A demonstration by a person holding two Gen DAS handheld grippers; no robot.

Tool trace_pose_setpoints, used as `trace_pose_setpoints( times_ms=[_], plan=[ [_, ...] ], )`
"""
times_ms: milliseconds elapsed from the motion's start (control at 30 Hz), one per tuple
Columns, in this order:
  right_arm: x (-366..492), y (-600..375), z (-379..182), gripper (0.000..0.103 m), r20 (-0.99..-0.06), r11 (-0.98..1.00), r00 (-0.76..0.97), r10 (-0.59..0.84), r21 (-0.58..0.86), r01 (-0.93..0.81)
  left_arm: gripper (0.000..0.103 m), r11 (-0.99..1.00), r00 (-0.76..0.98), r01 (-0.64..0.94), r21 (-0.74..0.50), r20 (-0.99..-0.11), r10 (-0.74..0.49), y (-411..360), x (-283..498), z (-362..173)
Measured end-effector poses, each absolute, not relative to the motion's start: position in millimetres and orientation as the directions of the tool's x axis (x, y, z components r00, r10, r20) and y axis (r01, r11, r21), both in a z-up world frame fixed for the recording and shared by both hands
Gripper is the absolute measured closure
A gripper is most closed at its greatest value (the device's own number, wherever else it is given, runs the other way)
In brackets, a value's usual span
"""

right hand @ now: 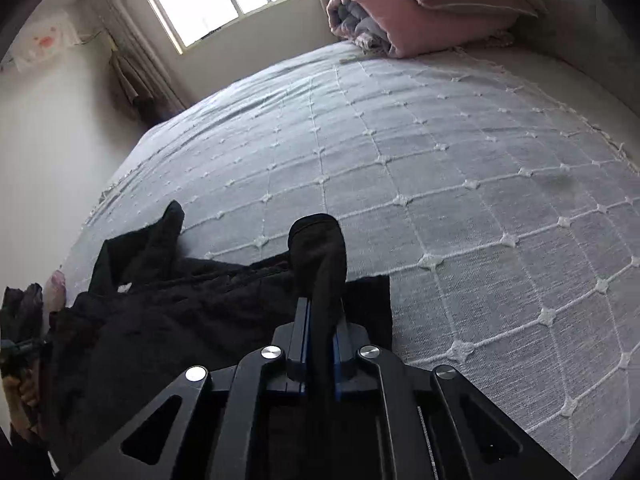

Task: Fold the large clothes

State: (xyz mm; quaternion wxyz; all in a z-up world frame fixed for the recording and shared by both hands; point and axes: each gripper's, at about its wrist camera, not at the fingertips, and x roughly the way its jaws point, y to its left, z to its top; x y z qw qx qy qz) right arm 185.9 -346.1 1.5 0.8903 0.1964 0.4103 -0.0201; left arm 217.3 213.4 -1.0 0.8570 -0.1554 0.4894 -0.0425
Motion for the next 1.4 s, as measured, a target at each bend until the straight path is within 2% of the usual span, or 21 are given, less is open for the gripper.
trace_pose_setpoints(
  times_ms=[133,300,467,567,700,767,867,1067,1233,1267,1333,1400],
  plan=[
    [175.7,-342.0,38.7,0.098,-0.681,0.928,0.727,0.082,0.319,0.194,0.097,0.932,0.604,-0.104,-0.347,-0.767,-0.218,225.1,208.2,30.5],
    [204.4,-322.3,72.7,0.098,-0.652,0.958,0.758,0.007,0.222,0.183,0.097,0.960,0.656,-0.123,-0.252,-0.746,-0.111,220.6,230.7,69.6],
    [260.6,-321.9,91.3,0.098,-0.643,0.949,0.765,-0.032,0.221,0.226,0.097,0.960,0.667,-0.167,-0.227,-0.742,-0.060,211.5,289.0,85.2],
    [288.5,-327.0,84.0,0.098,-0.665,0.938,0.743,-0.073,0.209,0.278,0.097,0.960,0.640,-0.198,-0.198,-0.768,-0.027,206.7,323.9,71.8],
    [323.5,-328.2,51.1,0.098,-0.718,0.932,0.679,-0.152,0.124,0.340,0.097,0.959,0.598,-0.230,-0.165,-0.802,0.005,192.1,357.7,41.2],
    [331.3,-334.7,35.4,0.098,-0.728,0.923,0.668,-0.156,0.133,0.361,0.097,0.958,0.582,-0.251,-0.136,-0.812,0.037,188.3,370.6,24.4],
    [339.0,-343.2,9.4,0.098,-0.754,0.912,0.635,-0.167,0.126,0.390,0.097,0.956,0.560,-0.274,-0.107,-0.826,0.068,185.7,380.6,-1.9],
    [358.6,-342.4,-33.2,0.099,-0.806,0.905,0.562,-0.187,0.081,0.418,0.096,0.964,0.539,-0.265,0.029,-0.824,0.173,170.3,378.8,-43.7],
    [363.5,-337.1,-42.1,0.098,-0.822,0.904,0.525,-0.221,0.029,0.426,0.093,0.963,0.551,-0.269,0.027,-0.815,0.177,170.3,375.7,-42.9],
    [362.8,-337.3,-42.3,0.097,-0.823,0.902,0.522,-0.226,0.025,0.431,0.091,0.964,0.548,-0.267,0.016,-0.820,0.166,172.0,375.2,-43.6],
    [361.1,-337.7,-44.2,0.086,-0.832,0.897,0.505,-0.230,0.020,0.443,0.085,0.964,0.550,-0.266,-0.006,-0.822,0.146,176.4,375.4,-43.3],
    [361.6,-342.0,-38.9,0.067,-0.859,0.898,0.468,-0.206,0.024,0.440,0.076,0.962,0.551,-0.267,-0.058,-0.828,0.103,186.0,370.8,-38.4]
  ],
)
